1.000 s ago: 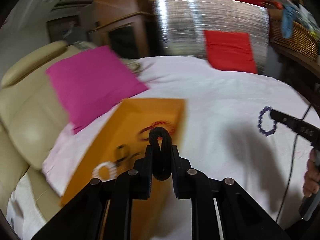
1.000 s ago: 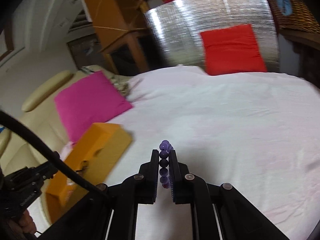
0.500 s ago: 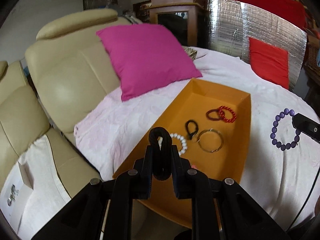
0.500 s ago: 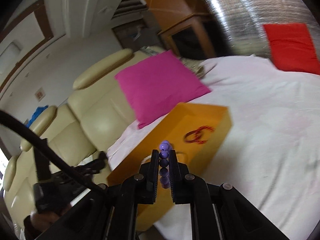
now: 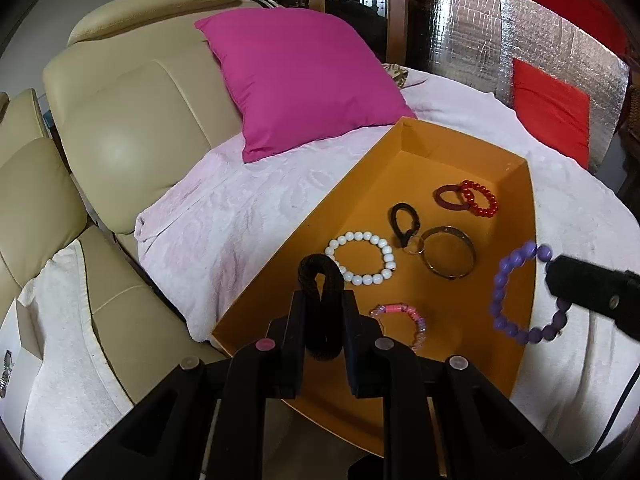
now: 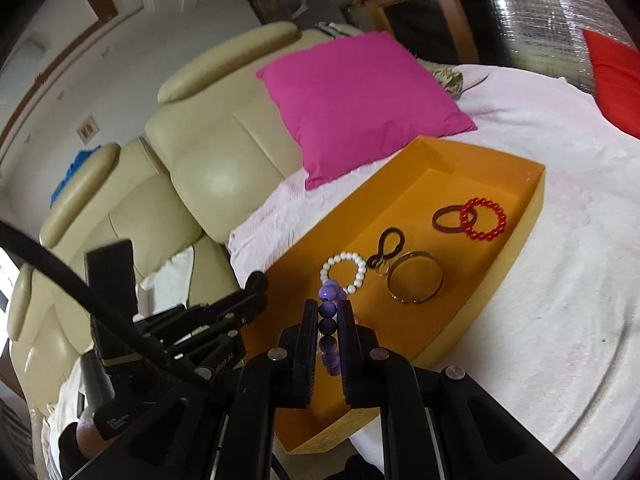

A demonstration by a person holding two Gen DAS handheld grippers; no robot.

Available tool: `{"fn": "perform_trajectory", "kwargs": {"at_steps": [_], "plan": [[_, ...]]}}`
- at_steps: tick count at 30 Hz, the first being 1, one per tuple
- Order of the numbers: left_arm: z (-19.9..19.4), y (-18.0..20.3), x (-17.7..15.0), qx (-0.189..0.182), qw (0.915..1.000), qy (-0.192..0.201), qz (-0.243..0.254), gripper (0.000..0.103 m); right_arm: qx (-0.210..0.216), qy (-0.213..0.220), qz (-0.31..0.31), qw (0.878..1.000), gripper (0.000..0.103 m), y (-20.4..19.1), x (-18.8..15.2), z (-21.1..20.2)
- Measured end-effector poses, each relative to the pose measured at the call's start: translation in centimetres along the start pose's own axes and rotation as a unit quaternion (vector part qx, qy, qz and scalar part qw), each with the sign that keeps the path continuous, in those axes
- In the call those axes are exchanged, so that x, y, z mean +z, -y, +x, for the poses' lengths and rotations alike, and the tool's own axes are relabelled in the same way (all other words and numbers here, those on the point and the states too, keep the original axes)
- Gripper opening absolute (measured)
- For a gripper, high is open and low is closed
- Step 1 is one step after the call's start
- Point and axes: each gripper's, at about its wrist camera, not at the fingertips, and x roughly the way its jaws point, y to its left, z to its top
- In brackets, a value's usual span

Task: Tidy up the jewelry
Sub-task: 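Carry the rubber ring with the left tool while the right tool carries the purple bracelet to the box, then open the left tool over the orange box while the right tool drops the purple bracelet in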

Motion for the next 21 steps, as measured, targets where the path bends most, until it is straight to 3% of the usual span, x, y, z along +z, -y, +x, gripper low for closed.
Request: {"fn": "perform_trajectory", "kwargs": {"at_steps": [21], "plan": [[2.3,-0.5,-0.3,0.007,0.9999,-0.013,-0.001,0.017,-0.036,-0.030,-0.026,0.999,0.011,0.4,-1.3,2.8]]}}
